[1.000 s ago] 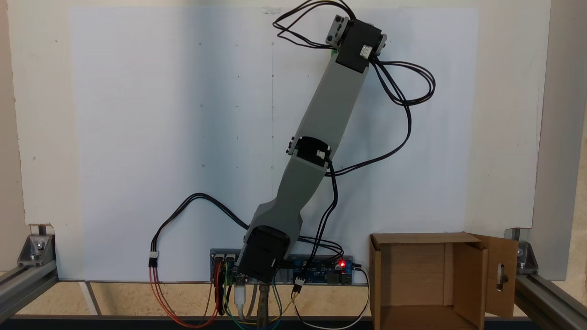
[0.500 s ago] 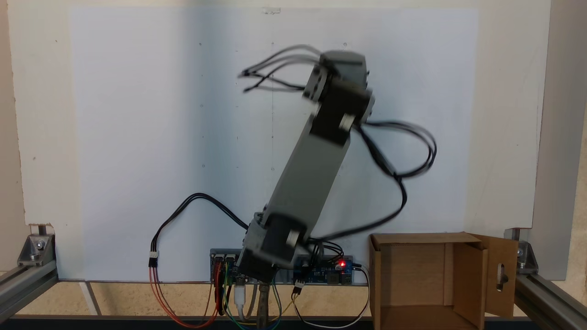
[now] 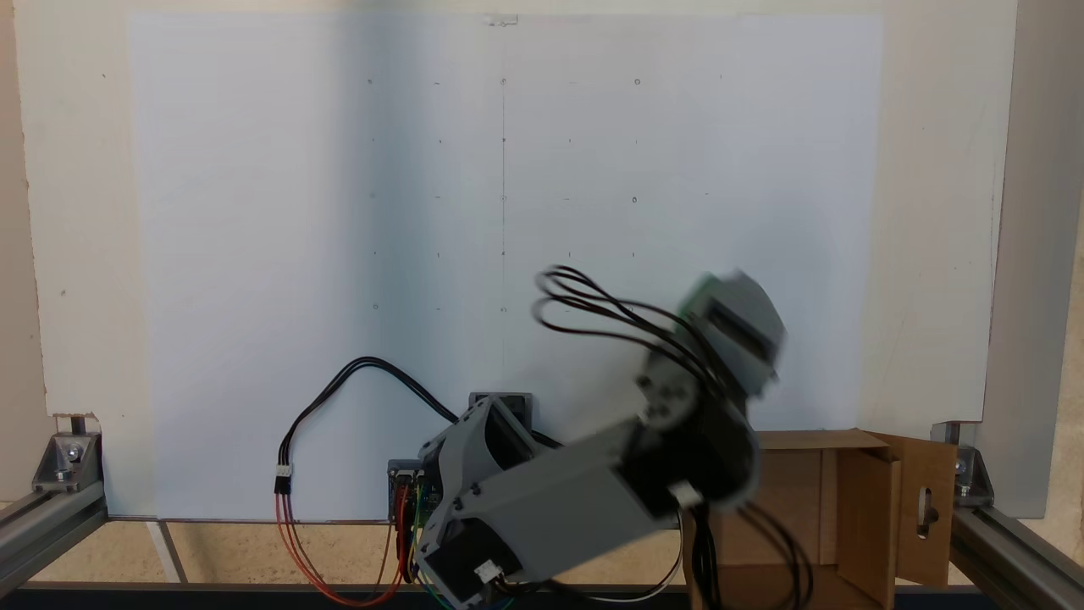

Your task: Grasp a green dice and put it in the bin.

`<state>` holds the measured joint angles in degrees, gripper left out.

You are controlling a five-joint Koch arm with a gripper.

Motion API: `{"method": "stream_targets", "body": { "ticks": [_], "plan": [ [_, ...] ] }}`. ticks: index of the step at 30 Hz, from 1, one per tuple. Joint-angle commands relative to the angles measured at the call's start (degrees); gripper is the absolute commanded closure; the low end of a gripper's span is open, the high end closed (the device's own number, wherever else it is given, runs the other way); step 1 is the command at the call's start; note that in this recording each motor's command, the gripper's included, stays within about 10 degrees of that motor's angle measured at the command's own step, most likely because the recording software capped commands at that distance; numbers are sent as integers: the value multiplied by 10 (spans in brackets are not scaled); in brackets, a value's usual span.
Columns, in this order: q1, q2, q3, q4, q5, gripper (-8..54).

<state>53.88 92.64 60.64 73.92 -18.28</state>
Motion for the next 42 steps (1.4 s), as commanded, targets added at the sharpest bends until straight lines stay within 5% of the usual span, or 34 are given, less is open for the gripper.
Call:
{"method": "stream_targets", "body": {
  "ticks": [1, 13, 33, 34, 36, 39, 42],
  "plan": [
    [82, 18, -18, 26, 22, 341],
    [403, -87, -18, -40, -47, 341],
    [508, -329, -18, -192, -110, 341],
    [511, -329, -18, -202, -110, 323],
    [515, -329, -18, -200, -108, 136],
    [523, -329, -18, -200, -108, 45],
    [538, -326, -18, -199, -108, 23]
  ]
}}
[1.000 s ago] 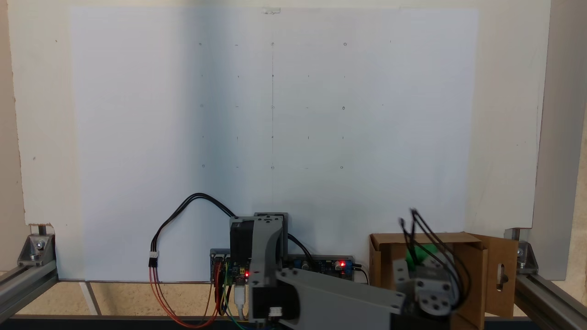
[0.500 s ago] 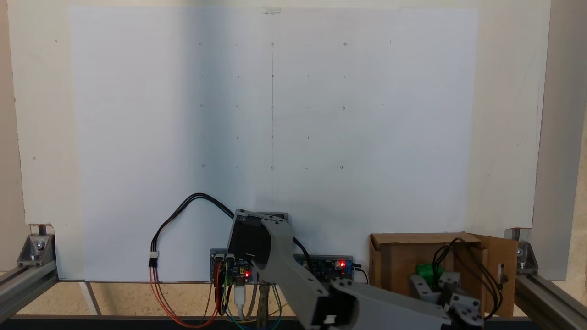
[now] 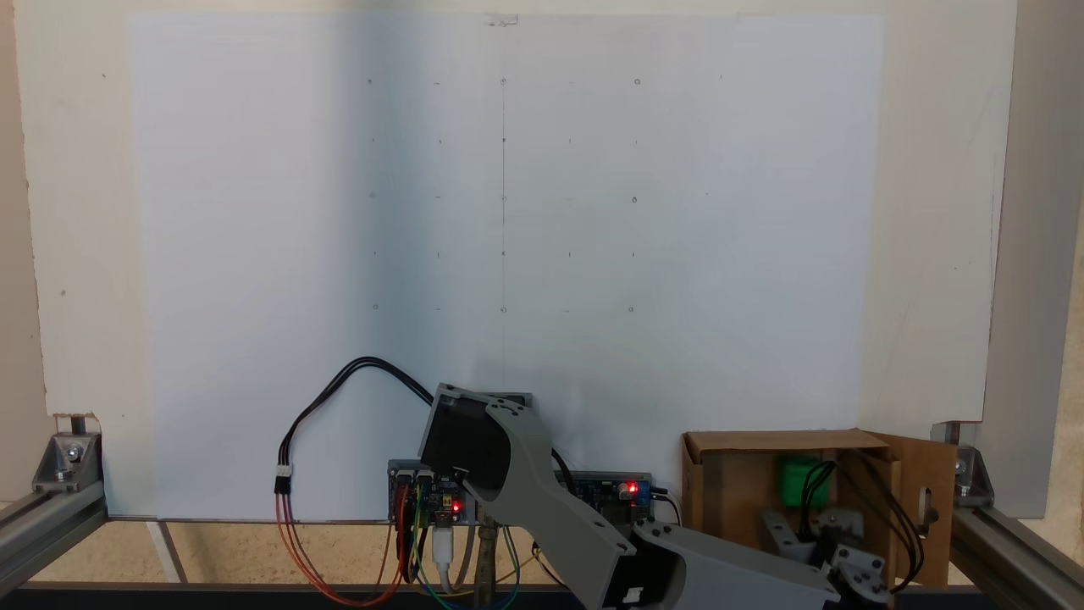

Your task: Grasp a green dice and put it in the bin.

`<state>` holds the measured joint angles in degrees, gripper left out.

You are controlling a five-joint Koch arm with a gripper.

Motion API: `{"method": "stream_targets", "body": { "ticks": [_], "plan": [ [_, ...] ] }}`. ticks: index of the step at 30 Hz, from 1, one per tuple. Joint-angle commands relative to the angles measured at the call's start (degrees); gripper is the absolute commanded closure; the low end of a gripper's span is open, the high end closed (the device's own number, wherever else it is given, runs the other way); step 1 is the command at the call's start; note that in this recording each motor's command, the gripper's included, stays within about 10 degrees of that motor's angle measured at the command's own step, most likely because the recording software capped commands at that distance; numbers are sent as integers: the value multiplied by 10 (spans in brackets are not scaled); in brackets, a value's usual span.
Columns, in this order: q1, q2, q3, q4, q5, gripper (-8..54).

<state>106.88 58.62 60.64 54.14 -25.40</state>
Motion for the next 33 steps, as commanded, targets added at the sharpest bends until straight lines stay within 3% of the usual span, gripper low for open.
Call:
{"method": "stream_targets", "body": {
  "ticks": [1, 8, 16, 33],
  "plan": [
    [10, 31, -18, -1, -36, 12],
    [-25, 200, -18, 31, 22, 13],
    [-231, 372, -18, 92, 111, 13],
    [-918, 461, -13, 82, 236, 11]
  ]
}}
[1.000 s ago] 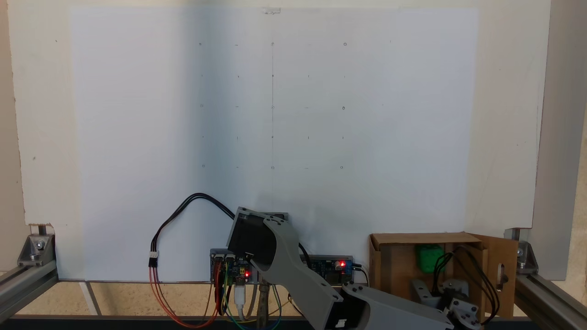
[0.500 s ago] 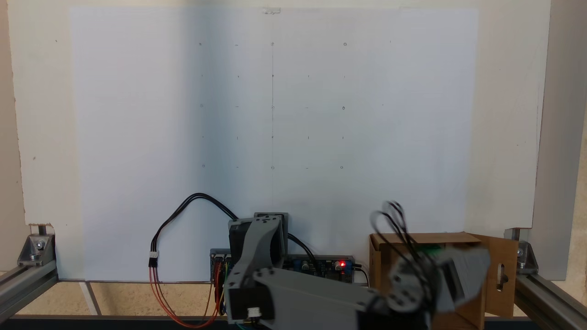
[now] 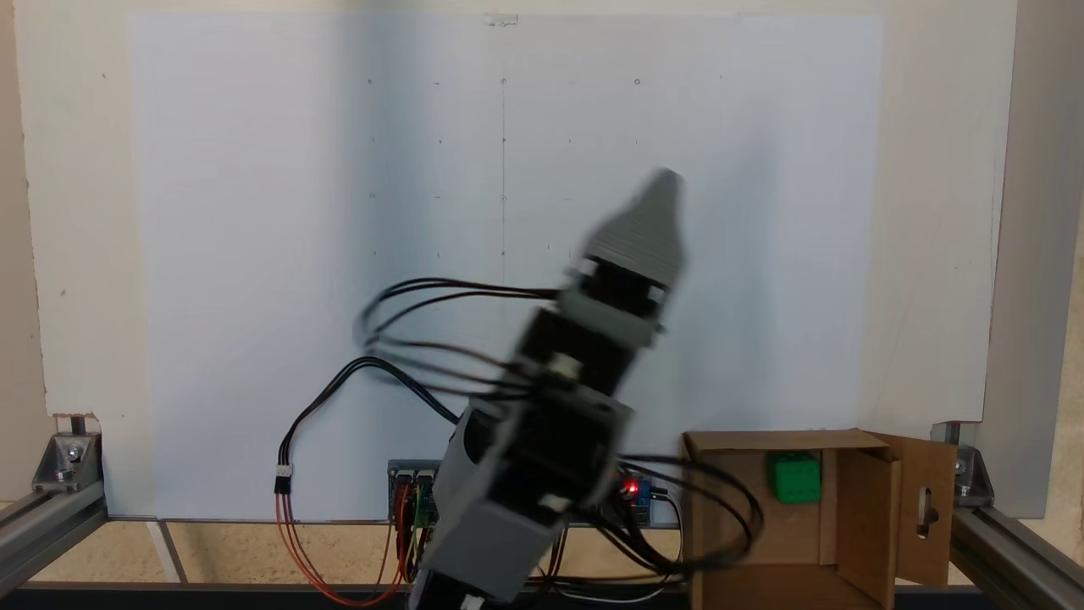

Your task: Grasp a green dice and put it in the bin.

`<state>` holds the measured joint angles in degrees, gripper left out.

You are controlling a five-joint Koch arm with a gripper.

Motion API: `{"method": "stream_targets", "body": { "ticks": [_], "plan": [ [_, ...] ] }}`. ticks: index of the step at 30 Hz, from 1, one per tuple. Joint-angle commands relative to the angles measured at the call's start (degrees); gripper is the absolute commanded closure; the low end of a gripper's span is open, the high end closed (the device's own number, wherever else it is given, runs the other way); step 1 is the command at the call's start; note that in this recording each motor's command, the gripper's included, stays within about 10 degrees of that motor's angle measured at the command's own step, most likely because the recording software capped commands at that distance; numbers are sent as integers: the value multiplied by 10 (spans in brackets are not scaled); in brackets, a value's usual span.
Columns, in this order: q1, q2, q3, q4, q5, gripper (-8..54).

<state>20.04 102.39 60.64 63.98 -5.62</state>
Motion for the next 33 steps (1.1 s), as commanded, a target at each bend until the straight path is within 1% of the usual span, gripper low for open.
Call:
{"method": "stream_targets", "body": {
  "ticks": [1, 4, 7, 13, 20, 28, 33],
  "plan": [
    [-91, 24, -13, -17, 46, 11],
    [-214, 25, -4, -28, 50, 11],
    [-231, 45, 46, -69, 55, 7],
    [-223, 185, 316, -245, 54, 1],
    [-220, 327, 570, -430, 53, -10],
    [-198, 336, 783, -645, 52, -4],
    [-198, 336, 869, -775, 52, 10]
  ]
}}
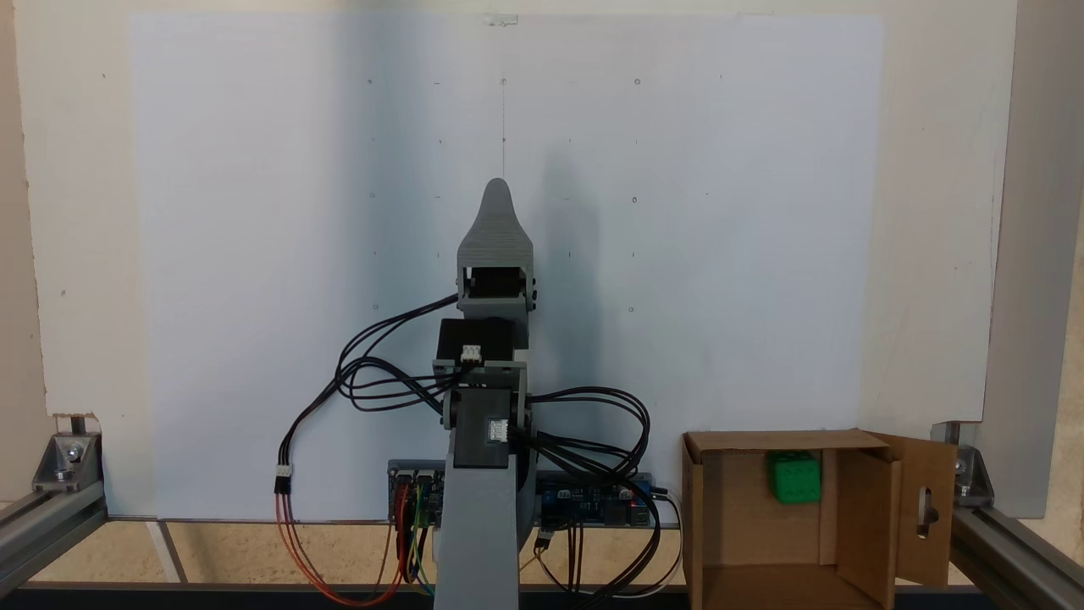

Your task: Grasp a green dice and put it in the bin.

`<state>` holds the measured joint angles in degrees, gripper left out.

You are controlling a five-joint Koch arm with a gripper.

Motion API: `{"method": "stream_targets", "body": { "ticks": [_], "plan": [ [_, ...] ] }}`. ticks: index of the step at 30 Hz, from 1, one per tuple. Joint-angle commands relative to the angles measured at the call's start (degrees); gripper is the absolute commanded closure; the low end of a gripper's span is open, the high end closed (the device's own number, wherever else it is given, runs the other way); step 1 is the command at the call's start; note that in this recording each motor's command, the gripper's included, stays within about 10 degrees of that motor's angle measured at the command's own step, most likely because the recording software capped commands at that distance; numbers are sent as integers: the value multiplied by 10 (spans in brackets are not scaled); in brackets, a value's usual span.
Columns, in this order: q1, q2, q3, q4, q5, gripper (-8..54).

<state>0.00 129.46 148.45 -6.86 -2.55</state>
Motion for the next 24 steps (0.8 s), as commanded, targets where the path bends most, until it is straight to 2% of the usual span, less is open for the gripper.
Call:
{"method": "stream_targets", "body": {
  "ticks": [1, 24],
  "plan": [
    [3, 65, 6, -94, 21, 13],
    [12, 65, 240, -652, 14, 21]
  ]
}}
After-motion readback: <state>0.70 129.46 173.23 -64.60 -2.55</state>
